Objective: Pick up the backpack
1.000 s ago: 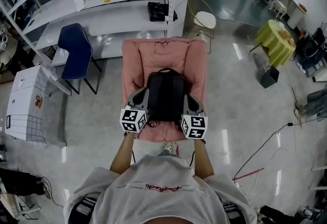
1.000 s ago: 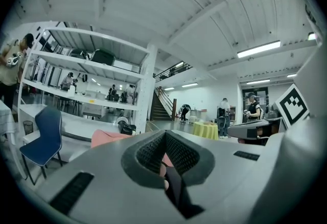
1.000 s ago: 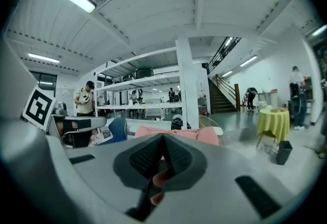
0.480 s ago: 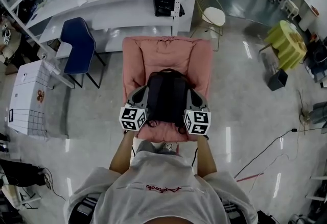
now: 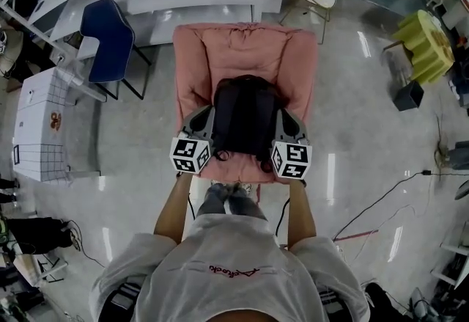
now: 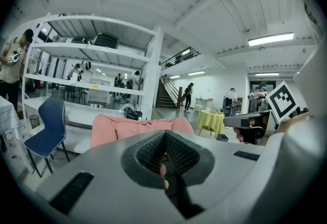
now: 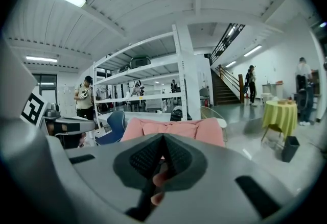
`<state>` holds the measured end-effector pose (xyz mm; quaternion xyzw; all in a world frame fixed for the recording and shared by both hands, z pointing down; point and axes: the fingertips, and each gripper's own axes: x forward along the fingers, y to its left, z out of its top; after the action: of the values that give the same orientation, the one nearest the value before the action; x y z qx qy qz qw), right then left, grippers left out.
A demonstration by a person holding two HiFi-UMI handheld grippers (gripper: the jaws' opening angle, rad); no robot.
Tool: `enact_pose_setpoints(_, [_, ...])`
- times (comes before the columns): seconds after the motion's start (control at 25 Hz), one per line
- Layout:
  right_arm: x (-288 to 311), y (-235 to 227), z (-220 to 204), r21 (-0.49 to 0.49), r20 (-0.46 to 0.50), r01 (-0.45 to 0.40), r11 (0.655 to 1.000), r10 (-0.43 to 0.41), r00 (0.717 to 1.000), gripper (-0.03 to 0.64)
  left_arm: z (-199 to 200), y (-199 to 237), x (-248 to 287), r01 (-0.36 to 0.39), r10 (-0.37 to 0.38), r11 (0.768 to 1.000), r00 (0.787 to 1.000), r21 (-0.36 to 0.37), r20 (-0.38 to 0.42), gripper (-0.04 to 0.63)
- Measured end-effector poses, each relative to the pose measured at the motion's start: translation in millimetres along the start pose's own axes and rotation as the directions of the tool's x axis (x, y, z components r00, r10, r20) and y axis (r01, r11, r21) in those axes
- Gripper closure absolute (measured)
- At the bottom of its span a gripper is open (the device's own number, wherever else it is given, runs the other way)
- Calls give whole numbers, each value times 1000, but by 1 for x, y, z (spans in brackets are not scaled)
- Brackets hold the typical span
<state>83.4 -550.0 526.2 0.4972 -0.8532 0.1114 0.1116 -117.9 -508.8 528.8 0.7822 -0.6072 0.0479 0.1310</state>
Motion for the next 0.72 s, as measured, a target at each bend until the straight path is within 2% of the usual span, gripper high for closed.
enact_pose_setpoints(0.32, [26, -9, -44, 11, -63, 28, 1000, -27, 998, 599, -42, 19, 23, 21, -21, 1000, 998, -9, -59, 595])
enact_pose_setpoints(0.72, [51, -6, -133, 29, -179, 23, 999, -18, 984, 599, -115, 48, 54, 18, -22, 999, 991, -34, -131, 595])
